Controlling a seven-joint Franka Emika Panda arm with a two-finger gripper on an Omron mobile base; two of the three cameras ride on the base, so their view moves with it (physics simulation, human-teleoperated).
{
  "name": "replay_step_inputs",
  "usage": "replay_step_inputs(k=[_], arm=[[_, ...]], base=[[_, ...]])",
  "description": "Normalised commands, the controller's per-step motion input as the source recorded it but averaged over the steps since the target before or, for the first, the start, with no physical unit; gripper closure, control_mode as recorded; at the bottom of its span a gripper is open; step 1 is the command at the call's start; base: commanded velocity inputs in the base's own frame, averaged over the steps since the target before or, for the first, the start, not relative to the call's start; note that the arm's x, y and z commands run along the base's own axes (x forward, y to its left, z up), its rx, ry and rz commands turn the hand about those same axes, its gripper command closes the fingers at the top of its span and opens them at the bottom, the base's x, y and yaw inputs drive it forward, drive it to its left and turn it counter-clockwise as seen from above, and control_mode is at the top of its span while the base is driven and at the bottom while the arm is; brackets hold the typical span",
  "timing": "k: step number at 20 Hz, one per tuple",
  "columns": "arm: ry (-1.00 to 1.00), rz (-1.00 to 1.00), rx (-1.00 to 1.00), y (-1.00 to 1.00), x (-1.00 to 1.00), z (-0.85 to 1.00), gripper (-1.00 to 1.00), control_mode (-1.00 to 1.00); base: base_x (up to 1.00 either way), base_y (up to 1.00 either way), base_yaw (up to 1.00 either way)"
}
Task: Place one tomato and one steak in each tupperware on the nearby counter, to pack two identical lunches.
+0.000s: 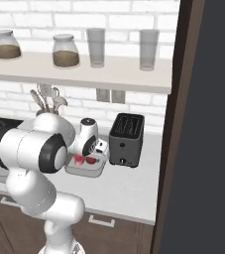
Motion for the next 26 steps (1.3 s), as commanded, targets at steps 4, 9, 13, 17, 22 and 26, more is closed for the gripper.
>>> replay_step_inputs(k=[4, 9, 13, 17, 22, 26], arm=[[0.0, 0.0, 0.0, 0.0, 0.1, 0.0, -1.0, -1.0], [-0.01, -0.01, 0.0, 0.0, -0.02, 0.07, -1.0, -1.0], [-0.05, -0.04, 0.0, 0.0, -0.3, 0.44, -1.0, -1.0], [-0.08, -0.03, 0.02, 0.0, -0.71, 0.85, -1.0, -1.0], [-0.18, 0.0, 0.01, 0.03, -0.95, 0.86, -1.0, -1.0], [-0.24, 0.0, 0.0, 0.05, -0.93, 0.99, -1.0, -1.0]], base=[[0.0, 0.0, 0.0], [0.0, 0.0, 0.0], [0.0, 0.0, 0.0], [0.0, 0.0, 0.0], [0.0, 0.0, 0.0], [0.0, 0.0, 0.0]])
